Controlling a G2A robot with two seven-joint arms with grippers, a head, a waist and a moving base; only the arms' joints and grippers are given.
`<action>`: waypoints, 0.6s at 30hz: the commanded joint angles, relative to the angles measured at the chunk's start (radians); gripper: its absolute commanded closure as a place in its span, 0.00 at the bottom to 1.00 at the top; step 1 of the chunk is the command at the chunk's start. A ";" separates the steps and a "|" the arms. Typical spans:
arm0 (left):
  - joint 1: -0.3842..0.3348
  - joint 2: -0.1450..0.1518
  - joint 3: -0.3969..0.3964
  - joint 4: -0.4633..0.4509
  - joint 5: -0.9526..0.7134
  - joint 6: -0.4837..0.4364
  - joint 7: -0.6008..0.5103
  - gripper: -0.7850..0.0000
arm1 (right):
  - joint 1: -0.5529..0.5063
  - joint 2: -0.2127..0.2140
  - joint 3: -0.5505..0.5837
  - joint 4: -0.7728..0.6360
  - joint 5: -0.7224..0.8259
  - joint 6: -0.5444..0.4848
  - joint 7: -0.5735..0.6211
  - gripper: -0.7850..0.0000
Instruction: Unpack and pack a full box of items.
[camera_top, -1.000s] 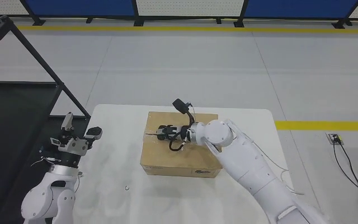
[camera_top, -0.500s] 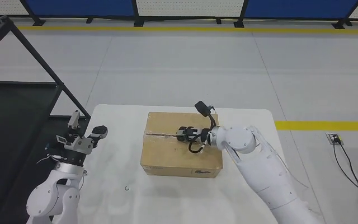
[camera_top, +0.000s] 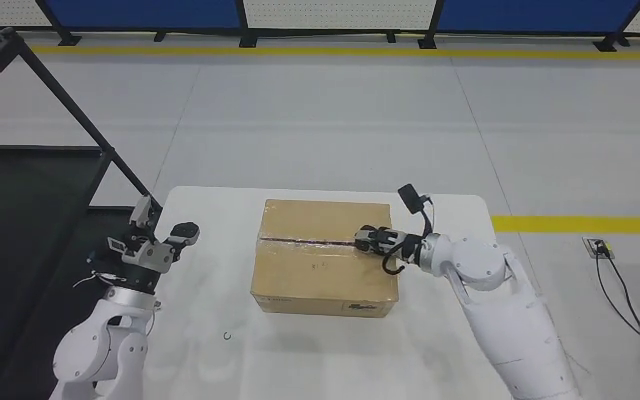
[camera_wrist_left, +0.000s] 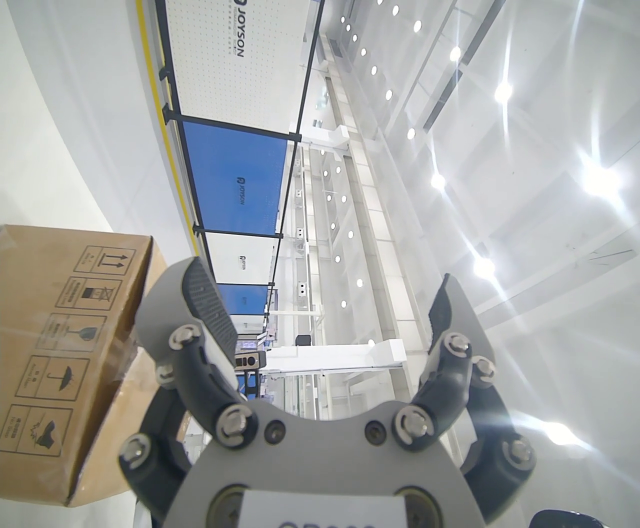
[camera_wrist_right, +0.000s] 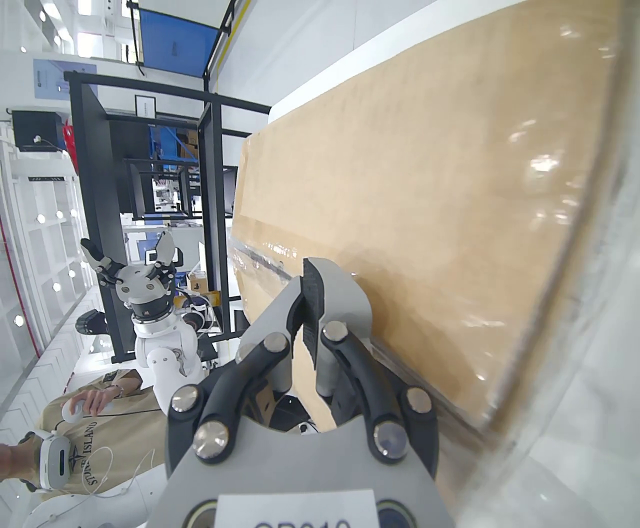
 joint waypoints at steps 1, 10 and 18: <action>-0.001 0.000 0.004 0.000 0.002 0.000 0.002 0.00 | -0.018 0.008 0.033 -0.005 0.008 0.001 0.002 1.00; -0.010 0.002 0.017 0.000 0.007 0.007 0.010 0.00 | -0.097 0.037 0.143 -0.042 0.047 -0.019 0.001 1.00; -0.022 0.003 0.036 0.005 0.015 0.010 0.019 0.00 | -0.156 0.057 0.198 -0.081 0.065 -0.025 0.009 1.00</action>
